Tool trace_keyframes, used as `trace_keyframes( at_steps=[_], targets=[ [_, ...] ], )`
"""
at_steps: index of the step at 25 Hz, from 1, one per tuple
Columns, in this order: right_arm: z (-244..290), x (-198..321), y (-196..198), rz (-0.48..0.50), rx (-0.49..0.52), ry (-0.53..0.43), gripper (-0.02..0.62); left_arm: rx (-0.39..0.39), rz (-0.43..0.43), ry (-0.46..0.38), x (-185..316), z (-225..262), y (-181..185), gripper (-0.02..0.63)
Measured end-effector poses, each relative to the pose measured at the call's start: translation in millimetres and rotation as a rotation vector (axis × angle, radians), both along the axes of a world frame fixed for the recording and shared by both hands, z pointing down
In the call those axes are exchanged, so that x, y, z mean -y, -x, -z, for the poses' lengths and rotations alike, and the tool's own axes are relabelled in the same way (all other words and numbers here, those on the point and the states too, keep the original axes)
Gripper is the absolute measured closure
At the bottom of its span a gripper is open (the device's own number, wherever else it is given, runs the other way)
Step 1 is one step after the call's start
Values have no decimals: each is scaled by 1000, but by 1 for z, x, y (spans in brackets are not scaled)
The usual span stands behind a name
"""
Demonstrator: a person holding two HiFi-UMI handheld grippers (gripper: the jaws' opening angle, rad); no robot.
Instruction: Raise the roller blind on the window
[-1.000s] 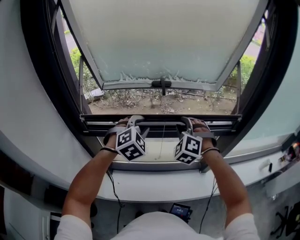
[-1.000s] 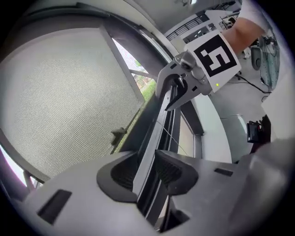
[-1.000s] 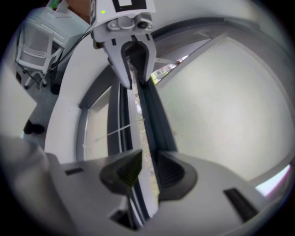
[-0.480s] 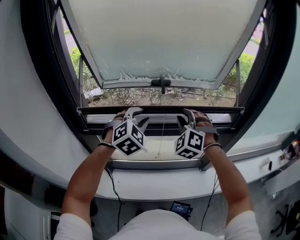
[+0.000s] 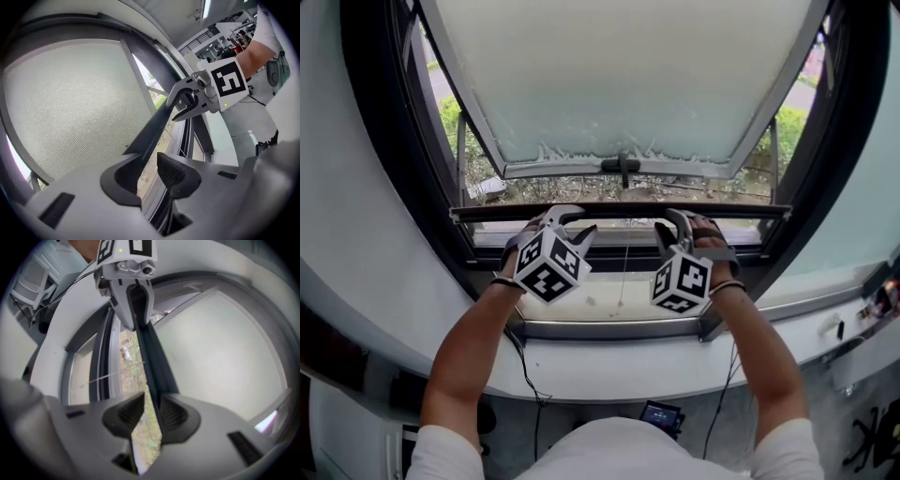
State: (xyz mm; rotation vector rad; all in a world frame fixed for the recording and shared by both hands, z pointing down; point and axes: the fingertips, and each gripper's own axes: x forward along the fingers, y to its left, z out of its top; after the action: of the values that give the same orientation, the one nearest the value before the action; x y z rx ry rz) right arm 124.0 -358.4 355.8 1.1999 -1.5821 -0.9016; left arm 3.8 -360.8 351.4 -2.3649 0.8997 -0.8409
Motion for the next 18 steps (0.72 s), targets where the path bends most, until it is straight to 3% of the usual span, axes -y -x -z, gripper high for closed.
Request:
trace_keyframes(
  at_steps=[4, 12, 18],
  targets=[
    [2, -1, 0, 6, 4, -10, 485, -44, 0, 7, 0, 6, 1, 499],
    [6, -3, 1, 20, 18, -26, 483, -6, 14, -3, 0, 9, 1, 503],
    [23, -6, 3, 41, 137, -82, 485, -6, 20, -5, 2, 20, 1, 512]
  ],
)
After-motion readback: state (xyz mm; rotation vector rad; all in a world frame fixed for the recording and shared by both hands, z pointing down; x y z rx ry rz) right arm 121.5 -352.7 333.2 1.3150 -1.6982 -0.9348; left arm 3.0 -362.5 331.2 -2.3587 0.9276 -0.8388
